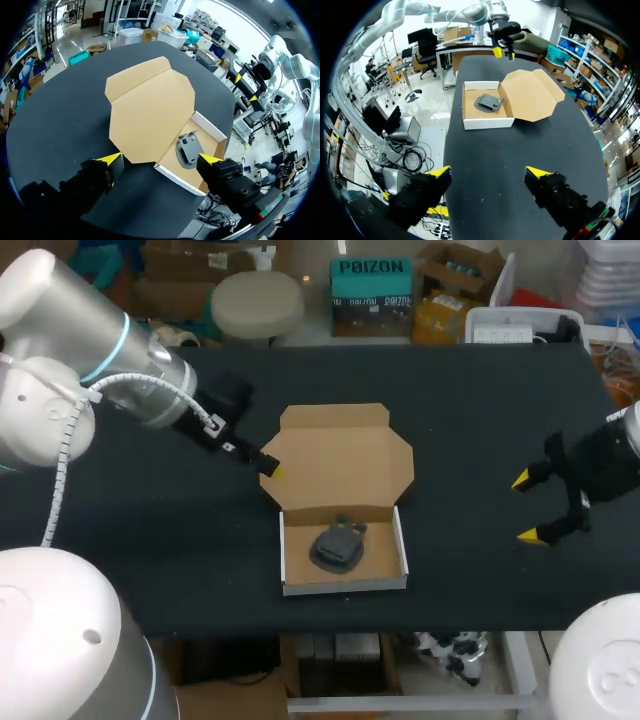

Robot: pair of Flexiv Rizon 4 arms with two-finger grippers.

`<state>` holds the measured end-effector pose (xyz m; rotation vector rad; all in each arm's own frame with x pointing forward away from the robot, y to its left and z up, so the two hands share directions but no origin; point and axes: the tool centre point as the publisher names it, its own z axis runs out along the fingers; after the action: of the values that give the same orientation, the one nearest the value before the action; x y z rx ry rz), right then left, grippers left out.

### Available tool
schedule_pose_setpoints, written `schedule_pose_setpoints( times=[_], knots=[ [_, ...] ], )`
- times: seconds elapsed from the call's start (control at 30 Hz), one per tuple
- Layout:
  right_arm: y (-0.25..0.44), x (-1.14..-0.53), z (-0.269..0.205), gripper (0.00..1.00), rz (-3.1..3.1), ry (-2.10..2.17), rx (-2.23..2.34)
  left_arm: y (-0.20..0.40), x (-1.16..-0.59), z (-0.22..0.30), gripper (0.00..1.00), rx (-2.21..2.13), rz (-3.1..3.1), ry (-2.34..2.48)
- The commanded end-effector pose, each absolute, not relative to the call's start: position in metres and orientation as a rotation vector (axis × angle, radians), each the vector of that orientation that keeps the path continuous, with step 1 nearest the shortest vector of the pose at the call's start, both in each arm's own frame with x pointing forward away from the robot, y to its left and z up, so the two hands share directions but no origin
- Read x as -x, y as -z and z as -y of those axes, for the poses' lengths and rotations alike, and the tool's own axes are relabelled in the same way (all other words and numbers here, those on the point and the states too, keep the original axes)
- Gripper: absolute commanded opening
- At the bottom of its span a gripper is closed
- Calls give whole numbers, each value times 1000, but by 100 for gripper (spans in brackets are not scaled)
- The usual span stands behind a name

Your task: Assemble the packaging by folding the flat box into shape, placing the metal phone stand inside, and closing the box properly

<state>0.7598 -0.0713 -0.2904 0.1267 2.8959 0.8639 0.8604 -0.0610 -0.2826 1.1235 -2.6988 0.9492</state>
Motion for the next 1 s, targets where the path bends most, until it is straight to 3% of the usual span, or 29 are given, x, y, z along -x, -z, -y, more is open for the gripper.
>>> schedule_pose_setpoints(
  times=[0.03, 0.87, 1.0],
  knots=[
    [289, -761, 72, 100, -2897, -874, -112, 287, -864, 46, 100, -1098, 2658, -1039],
    [255, -794, 53, 100, -3013, -723, 181, 325, -914, 24, 100, -930, 2479, -1310],
    [254, -802, 51, 100, -3024, -701, 196, 328, -919, 29, 92, -900, 2455, -1332]
  ],
)
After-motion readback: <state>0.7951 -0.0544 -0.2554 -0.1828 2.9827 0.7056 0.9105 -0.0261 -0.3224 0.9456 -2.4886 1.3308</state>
